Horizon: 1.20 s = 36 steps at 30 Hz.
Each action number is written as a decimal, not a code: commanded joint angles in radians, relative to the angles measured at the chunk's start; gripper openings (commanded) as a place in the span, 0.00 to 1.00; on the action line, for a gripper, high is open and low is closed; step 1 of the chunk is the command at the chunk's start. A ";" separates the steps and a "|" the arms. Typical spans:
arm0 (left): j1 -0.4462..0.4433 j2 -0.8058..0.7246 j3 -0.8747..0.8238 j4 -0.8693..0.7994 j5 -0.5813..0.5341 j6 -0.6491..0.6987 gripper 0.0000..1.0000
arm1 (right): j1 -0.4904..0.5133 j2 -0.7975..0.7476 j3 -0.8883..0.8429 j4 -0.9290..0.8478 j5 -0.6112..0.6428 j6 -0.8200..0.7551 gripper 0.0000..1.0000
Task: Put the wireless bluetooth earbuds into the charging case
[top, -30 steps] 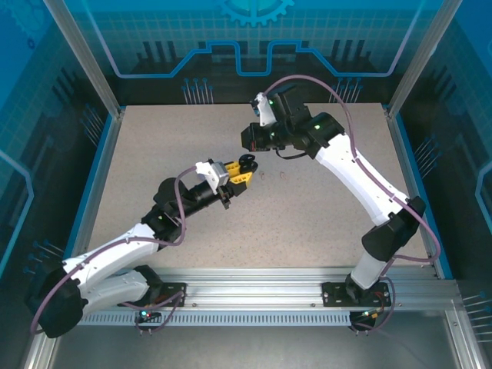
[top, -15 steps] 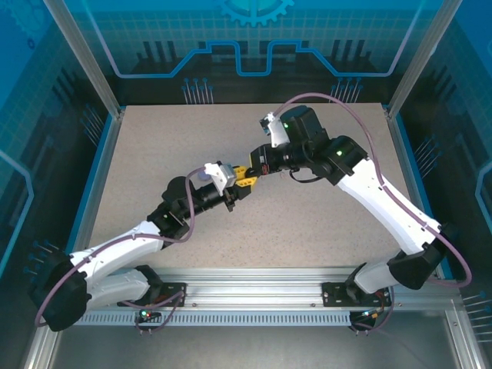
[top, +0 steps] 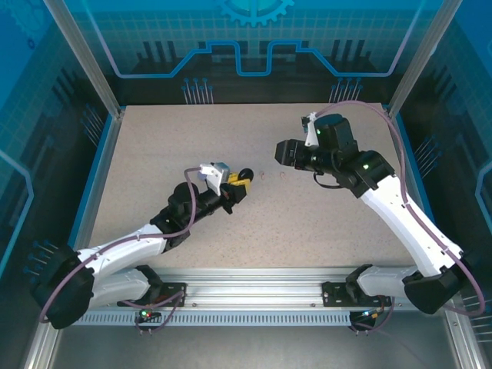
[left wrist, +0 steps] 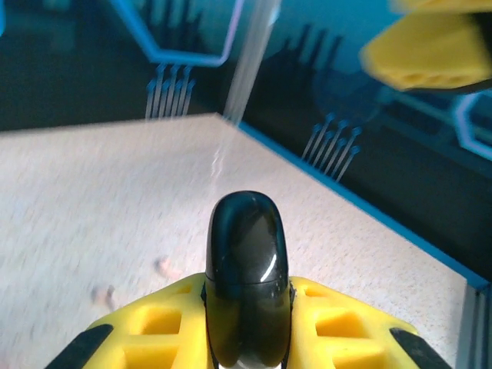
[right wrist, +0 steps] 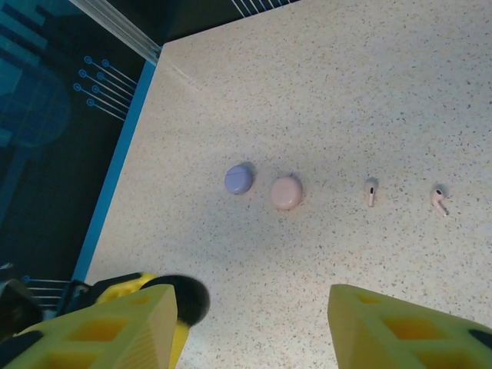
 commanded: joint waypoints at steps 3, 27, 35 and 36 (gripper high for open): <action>0.085 0.014 -0.076 -0.152 -0.136 -0.376 0.00 | -0.009 -0.009 -0.115 0.064 0.017 0.026 0.58; 0.358 0.433 -0.136 -0.040 0.008 -0.609 0.04 | 0.044 0.089 -0.200 0.118 0.040 0.038 0.59; 0.364 0.292 -0.145 -0.216 -0.093 -0.626 0.38 | 0.049 0.124 -0.163 0.110 0.042 0.028 0.60; 0.364 0.269 -0.146 -0.244 -0.106 -0.626 0.40 | 0.052 0.131 -0.156 0.109 0.041 0.026 0.60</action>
